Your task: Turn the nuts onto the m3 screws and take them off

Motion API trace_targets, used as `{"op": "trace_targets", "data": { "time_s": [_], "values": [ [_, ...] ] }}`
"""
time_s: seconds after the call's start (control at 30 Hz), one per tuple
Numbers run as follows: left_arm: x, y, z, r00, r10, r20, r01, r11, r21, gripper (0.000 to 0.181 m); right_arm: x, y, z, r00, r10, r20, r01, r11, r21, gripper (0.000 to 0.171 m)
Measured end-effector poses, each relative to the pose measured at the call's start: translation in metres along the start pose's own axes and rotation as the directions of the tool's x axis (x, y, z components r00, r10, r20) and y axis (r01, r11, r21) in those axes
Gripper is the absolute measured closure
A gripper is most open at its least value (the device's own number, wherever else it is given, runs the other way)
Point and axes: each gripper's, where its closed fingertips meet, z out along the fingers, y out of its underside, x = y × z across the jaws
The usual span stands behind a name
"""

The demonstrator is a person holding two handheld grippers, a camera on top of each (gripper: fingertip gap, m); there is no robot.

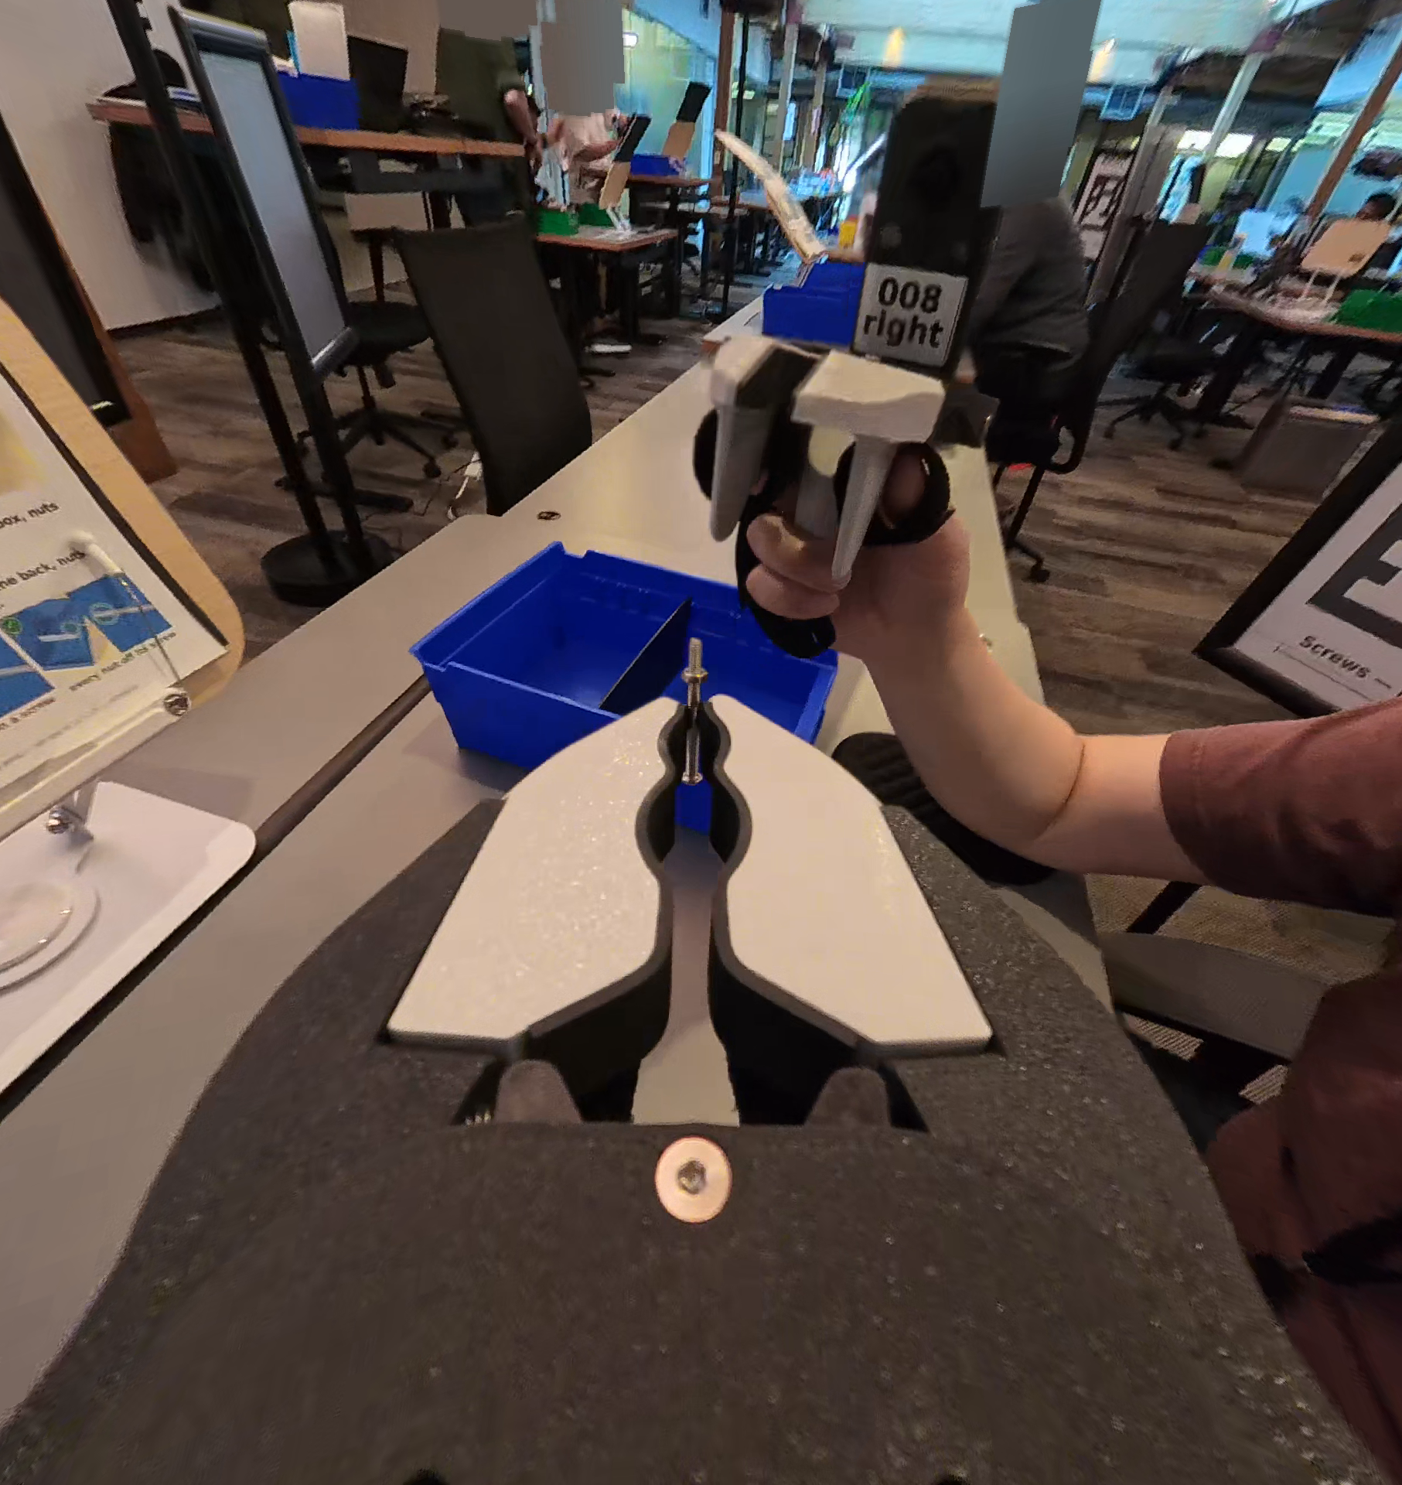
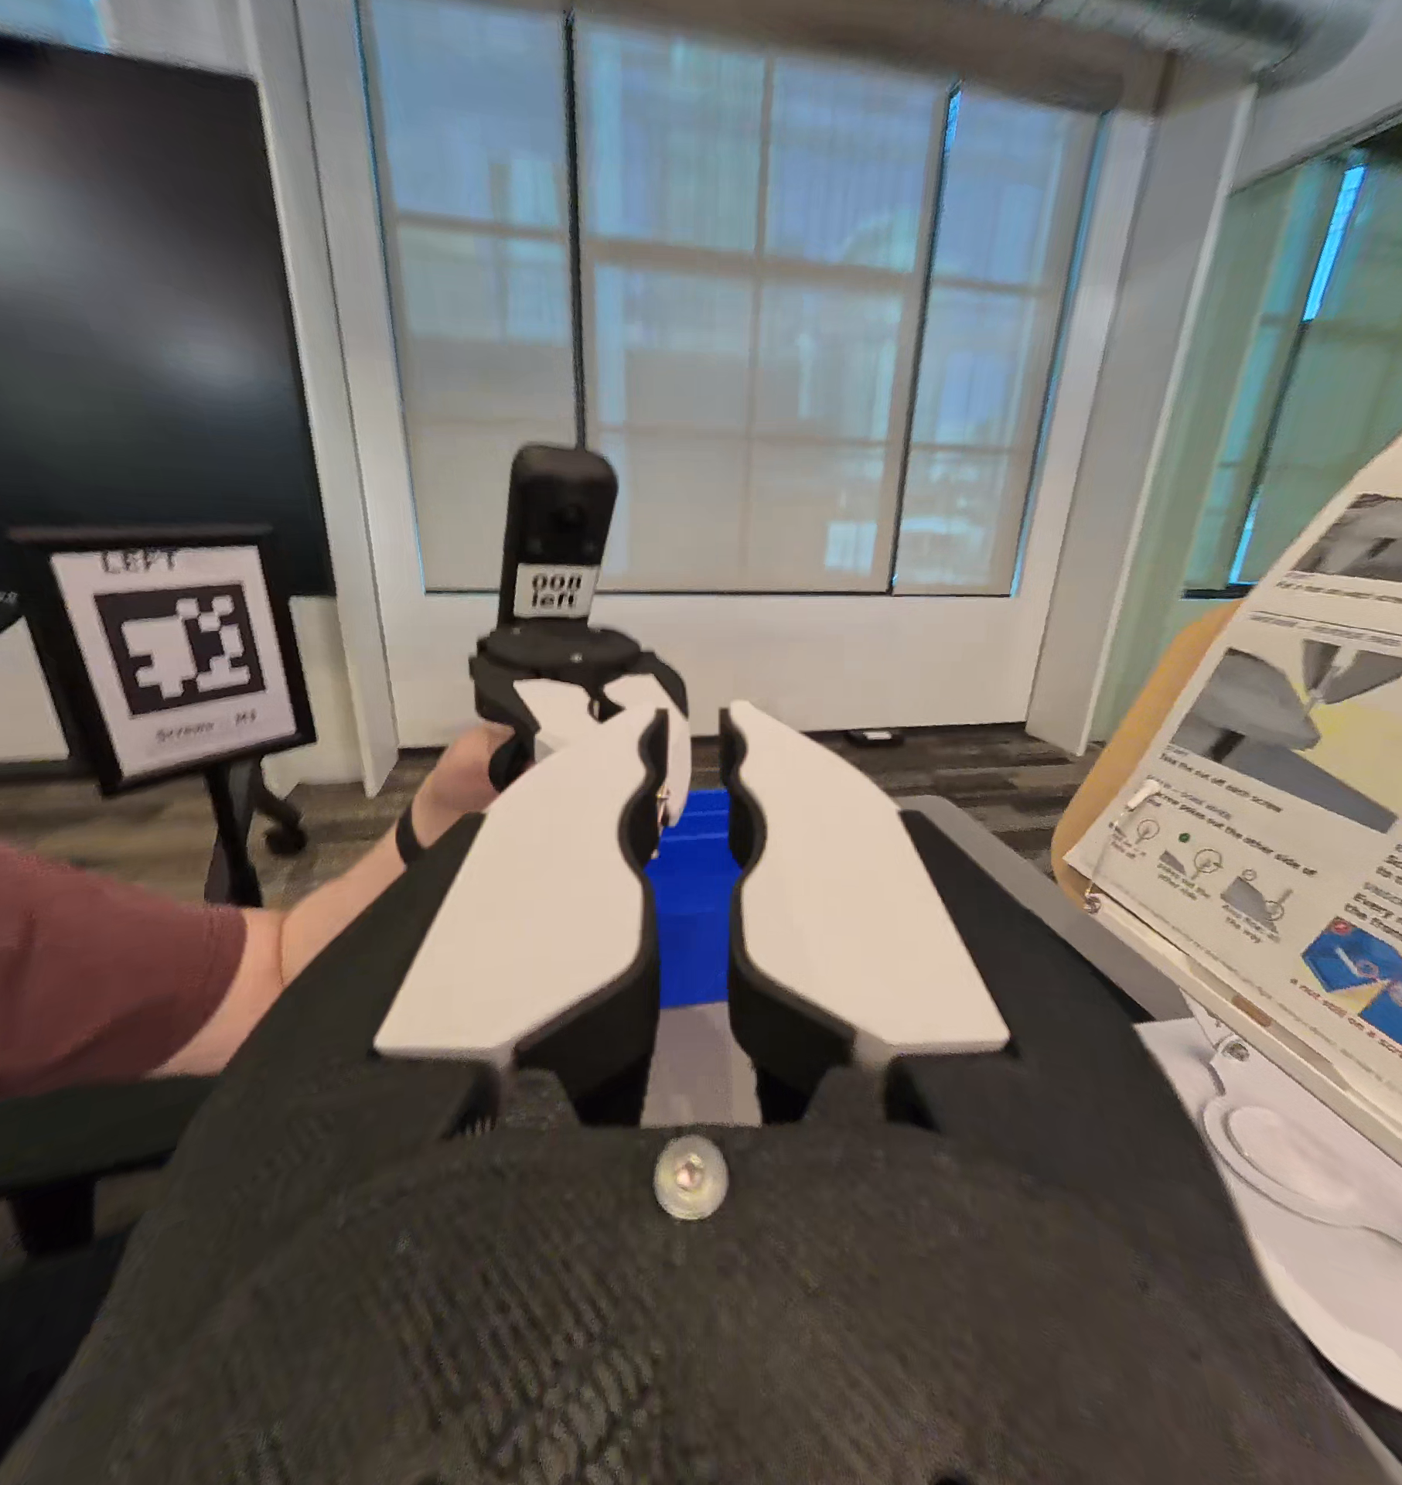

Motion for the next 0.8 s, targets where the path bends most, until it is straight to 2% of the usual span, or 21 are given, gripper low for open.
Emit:
{"op": "trace_targets", "data": {
  "time_s": [0.1,0.17,0.23,0.37,0.57,0.8],
  "values": [
    [-0.003,0.000,-0.005,0.994,-0.073,-0.081,0.076,0.997,0.034,0.179,-0.002,0.001,0.001,1.000,0.023,0.007,-0.023,1.000,0.017,0.160],
    [-0.003,0.002,-0.007,0.986,-0.103,-0.133,0.111,0.992,0.053,0.179,-0.005,0.012,0.008,0.999,0.026,0.022,-0.025,0.999,-0.023,0.161],
    [-0.003,0.005,-0.006,0.980,-0.115,-0.160,0.127,0.990,0.067,0.179,-0.006,0.028,0.017,1.000,0.004,0.019,-0.002,0.997,-0.082,0.160],
    [0.007,0.002,0.000,0.966,-0.115,-0.233,0.143,0.984,0.109,0.179,-0.014,0.036,0.028,0.998,-0.063,0.005,0.063,0.994,-0.086,0.159],
    [0.015,0.002,0.002,0.965,-0.085,-0.249,0.118,0.985,0.122,0.179,-0.015,0.037,0.025,0.999,0.033,-0.016,-0.035,0.990,-0.139,0.160],
    [0.019,0.002,0.004,0.968,-0.065,-0.240,0.095,0.989,0.117,0.179,-0.016,0.046,0.027,0.999,0.049,-0.006,-0.049,0.980,-0.192,0.160]
  ]
}}
